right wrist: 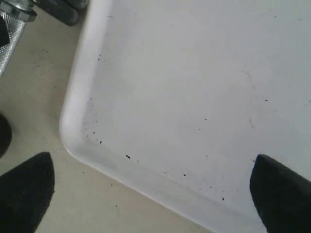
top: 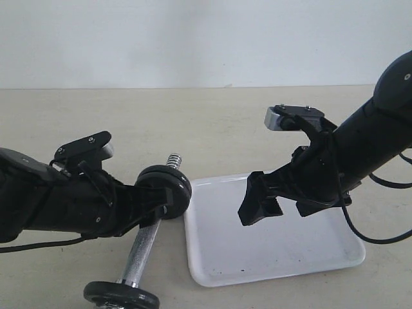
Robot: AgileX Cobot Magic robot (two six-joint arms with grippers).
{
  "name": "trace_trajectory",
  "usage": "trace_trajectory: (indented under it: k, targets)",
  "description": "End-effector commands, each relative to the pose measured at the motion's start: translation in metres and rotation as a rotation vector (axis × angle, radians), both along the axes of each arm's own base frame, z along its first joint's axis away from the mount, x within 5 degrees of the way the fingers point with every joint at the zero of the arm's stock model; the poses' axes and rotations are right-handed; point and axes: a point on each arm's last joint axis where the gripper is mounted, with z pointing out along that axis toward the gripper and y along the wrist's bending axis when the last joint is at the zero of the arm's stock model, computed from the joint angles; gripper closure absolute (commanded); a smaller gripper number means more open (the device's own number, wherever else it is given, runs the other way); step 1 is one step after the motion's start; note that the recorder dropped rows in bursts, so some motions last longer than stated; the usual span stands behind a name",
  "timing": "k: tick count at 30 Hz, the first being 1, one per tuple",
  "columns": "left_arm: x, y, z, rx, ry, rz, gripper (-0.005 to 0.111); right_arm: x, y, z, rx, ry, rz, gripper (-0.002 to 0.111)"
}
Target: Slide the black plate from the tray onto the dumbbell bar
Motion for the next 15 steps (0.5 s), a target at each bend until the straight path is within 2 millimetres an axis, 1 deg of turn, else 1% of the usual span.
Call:
trace_trajectory:
  k: [1, 7, 13, 15]
  targets:
    - [0.0026, 0.0022, 0.0026, -0.030, 0.000, 0.099, 0.045, -0.0009, -0.0009, 0.0015, 0.003, -0.010, 0.004, 0.003]
    - [0.0037, 0.0040, 0.0028, -0.039, 0.001, 0.149, 0.045, -0.0009, -0.0009, 0.0015, 0.003, -0.012, 0.008, 0.003]
    - [0.0039, 0.0051, 0.0026, -0.051, 0.011, 0.189, 0.051, -0.0009, -0.0009, 0.0015, 0.002, -0.014, 0.012, 0.003]
    - [0.0041, 0.0054, 0.0026, -0.048, 0.009, 0.192, 0.051, -0.0009, -0.0009, 0.0015, 0.002, -0.015, 0.013, 0.003]
